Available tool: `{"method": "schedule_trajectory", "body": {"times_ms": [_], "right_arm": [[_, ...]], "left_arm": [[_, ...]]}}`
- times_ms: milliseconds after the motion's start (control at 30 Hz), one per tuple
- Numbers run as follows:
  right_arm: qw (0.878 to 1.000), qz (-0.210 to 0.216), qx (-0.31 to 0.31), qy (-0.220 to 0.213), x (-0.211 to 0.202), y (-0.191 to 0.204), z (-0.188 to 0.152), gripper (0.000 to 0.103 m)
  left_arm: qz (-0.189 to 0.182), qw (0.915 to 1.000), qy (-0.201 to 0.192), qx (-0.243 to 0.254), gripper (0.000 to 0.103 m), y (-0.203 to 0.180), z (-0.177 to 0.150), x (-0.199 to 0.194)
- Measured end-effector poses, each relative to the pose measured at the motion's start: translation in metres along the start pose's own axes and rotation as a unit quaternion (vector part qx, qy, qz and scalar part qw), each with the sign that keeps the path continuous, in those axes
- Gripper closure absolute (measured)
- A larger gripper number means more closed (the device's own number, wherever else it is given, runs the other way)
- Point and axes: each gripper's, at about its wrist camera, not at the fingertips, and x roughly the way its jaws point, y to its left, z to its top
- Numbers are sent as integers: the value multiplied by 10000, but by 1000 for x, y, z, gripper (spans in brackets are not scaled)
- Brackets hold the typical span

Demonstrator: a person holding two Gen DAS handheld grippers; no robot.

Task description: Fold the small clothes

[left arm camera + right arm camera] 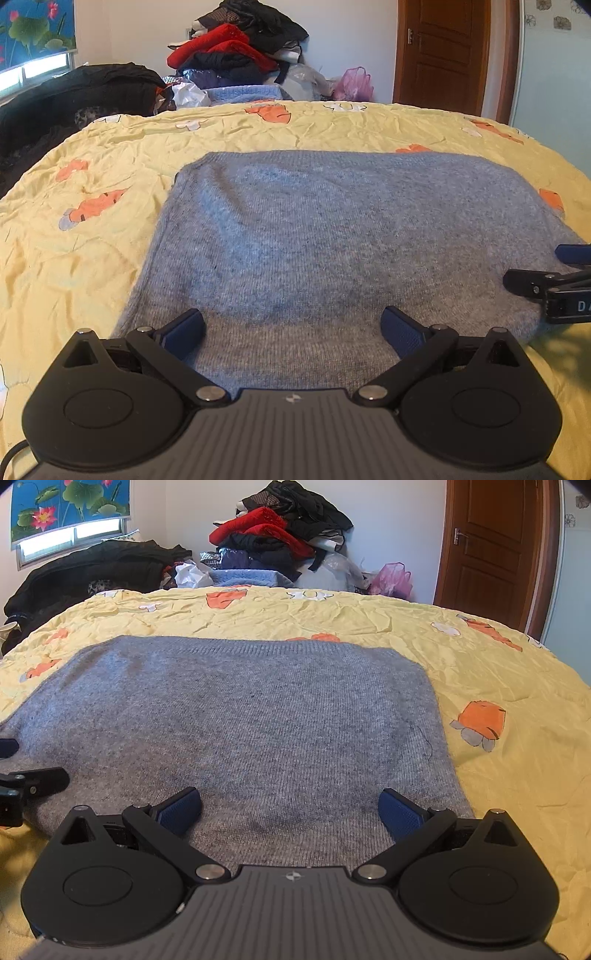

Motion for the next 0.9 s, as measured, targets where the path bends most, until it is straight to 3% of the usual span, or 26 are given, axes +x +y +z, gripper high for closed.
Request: {"method": "schedule_trajectory", "body": {"times_ms": [67,133,200,233,367,433,500,600,767,900], "right_arm": [[10000,-46,25,-28,-10,2,0,4],[9999,62,-22,-85,-22,3,-6,0],[9998,124,-27,128,-21,2,-15,0],[9999,150,-34,-39,-23,0,-20,0],[9999,118,-52,7,-20,2,-17,0],[9999,117,-46,1,-20,2,-17,0],[9999,142,-28,-13,-20,1,-18,0],[9999,142,-32,-19,-20,1,-19,0],[9998,171,-36,-20,-20,1,-18,0],[9998,192,-16,-30,-21,0,-18,0]], "left_arm": [[-24,10000,-6,6,0,1,-1,0],[-61,10000,-14,-8,0,2,-2,-1],[-45,10000,-16,-5,0,3,-2,-1],[-45,10000,-17,-5,0,4,-2,-1],[49,10000,-25,-62,0,4,-3,-4],[281,9991,-115,-307,0,8,-5,-16],[231,9966,-166,-772,0,21,-11,-30],[-10,9842,-110,-1766,0,47,-19,-44],[-163,9477,-89,-3185,0,76,-29,-50],[-121,9409,-206,-3379,0,75,-28,-47]]}}
